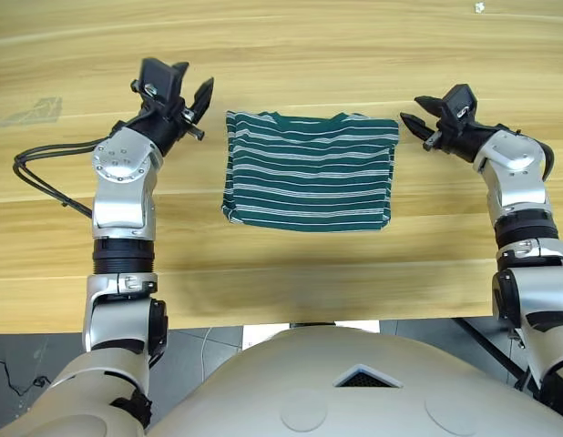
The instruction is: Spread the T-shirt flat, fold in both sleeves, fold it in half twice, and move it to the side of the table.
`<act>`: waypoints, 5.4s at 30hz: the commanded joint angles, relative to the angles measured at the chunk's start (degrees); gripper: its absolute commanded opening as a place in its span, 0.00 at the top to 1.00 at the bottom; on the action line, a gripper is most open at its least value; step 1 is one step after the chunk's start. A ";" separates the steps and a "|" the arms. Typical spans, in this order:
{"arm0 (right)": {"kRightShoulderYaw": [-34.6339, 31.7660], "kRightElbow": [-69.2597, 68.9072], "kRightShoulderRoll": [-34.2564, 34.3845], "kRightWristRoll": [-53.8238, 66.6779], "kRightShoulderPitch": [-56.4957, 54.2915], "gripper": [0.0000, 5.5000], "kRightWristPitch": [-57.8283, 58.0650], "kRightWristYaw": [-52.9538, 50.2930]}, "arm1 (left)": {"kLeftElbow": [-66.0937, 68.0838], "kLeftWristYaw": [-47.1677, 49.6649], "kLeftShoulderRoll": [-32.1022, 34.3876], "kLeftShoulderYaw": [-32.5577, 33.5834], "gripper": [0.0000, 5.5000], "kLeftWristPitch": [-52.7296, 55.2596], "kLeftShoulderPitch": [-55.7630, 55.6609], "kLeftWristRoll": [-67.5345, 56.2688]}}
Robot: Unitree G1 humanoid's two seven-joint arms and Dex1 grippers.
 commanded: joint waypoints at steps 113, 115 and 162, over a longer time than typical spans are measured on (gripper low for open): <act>11.69 -29.77 -20.02 -36.47 35.54 1.00 -56.73 -16.53 | -15.65 -9.70 29.56 -28.58 0.91 -45.24 26.44 45.28; 12.02 -29.91 -20.05 -36.01 35.48 1.00 -56.40 -16.60 | -15.56 -9.72 29.43 -29.16 0.98 -45.33 25.89 45.27; 6.86 -37.65 -15.67 18.48 13.54 1.00 10.85 27.23 | -36.02 -30.43 31.17 -8.06 1.00 2.69 23.10 -8.87</act>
